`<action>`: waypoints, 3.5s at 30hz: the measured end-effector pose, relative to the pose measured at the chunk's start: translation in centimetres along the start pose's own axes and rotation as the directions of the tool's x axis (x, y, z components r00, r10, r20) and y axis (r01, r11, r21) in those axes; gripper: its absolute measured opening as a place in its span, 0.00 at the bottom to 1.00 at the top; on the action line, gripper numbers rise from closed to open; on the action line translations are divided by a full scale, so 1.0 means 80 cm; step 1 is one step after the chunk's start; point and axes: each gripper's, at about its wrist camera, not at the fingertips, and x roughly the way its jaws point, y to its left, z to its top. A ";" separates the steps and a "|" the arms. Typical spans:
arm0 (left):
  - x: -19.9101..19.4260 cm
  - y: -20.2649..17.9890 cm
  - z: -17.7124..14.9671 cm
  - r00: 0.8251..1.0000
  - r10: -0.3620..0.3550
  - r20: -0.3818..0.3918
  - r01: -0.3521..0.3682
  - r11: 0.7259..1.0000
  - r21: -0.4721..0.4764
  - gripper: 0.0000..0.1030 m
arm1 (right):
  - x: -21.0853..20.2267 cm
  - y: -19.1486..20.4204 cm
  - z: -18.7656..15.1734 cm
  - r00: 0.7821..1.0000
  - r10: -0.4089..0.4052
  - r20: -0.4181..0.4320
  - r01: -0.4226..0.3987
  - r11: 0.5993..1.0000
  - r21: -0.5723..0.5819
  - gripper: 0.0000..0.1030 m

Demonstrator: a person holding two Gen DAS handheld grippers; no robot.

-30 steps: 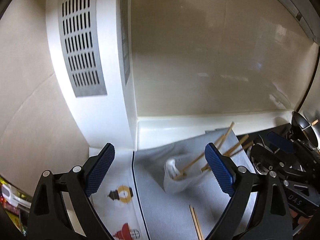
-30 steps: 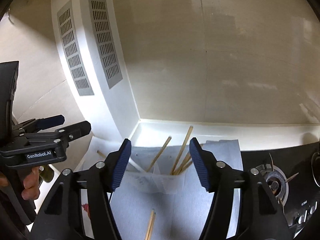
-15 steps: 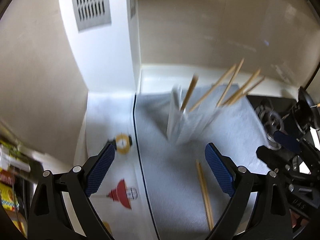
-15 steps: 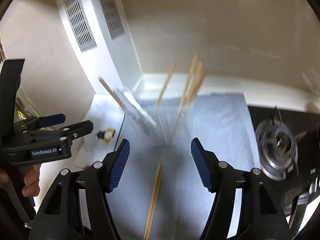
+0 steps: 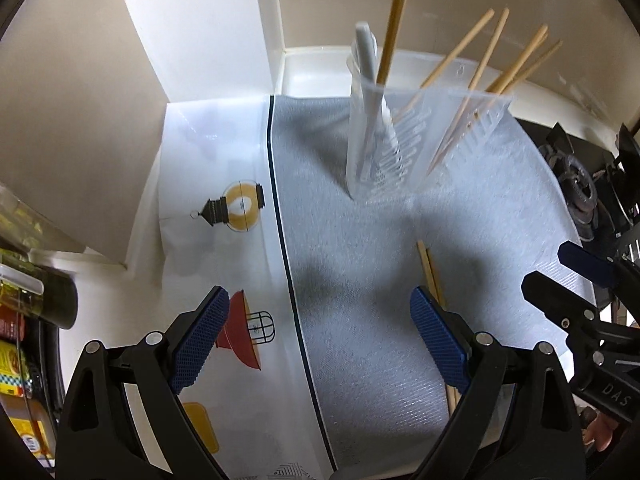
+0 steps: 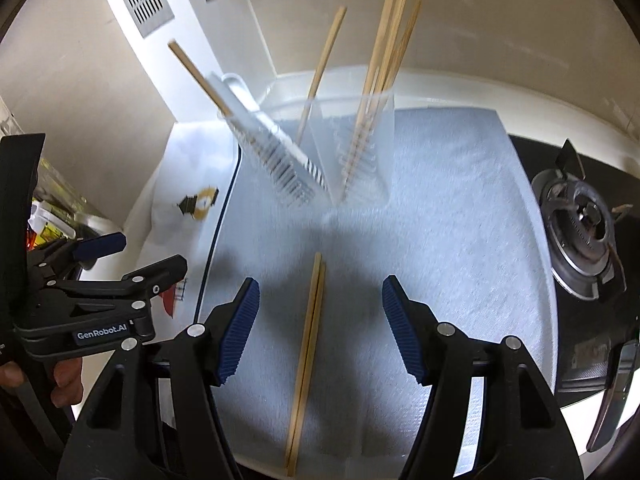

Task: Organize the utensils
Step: 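Move both open tools down toward the last two chopsticks on the mat, then close the right tool on a chopstick while the left tool grasps the other chopstick, then lift both chopsticks and lower them into the clear plastic holder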

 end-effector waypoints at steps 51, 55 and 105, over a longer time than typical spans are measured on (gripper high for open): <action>0.072 0.031 -0.015 0.987 0.039 -0.157 -0.048 0.997 -0.053 0.86 | 0.159 0.017 -0.029 0.973 -0.103 -0.205 0.075 0.987 -0.141 0.06; 0.074 0.019 -0.010 0.988 0.018 -0.156 -0.026 0.999 -0.045 0.86 | 0.139 -0.024 -0.029 0.976 -0.100 -0.195 0.094 0.995 -0.039 0.06; -0.074 -0.007 0.037 0.925 -0.348 0.155 0.338 0.937 0.087 0.06 | -0.011 -0.020 0.023 0.994 0.022 0.106 -0.018 0.999 -0.037 0.06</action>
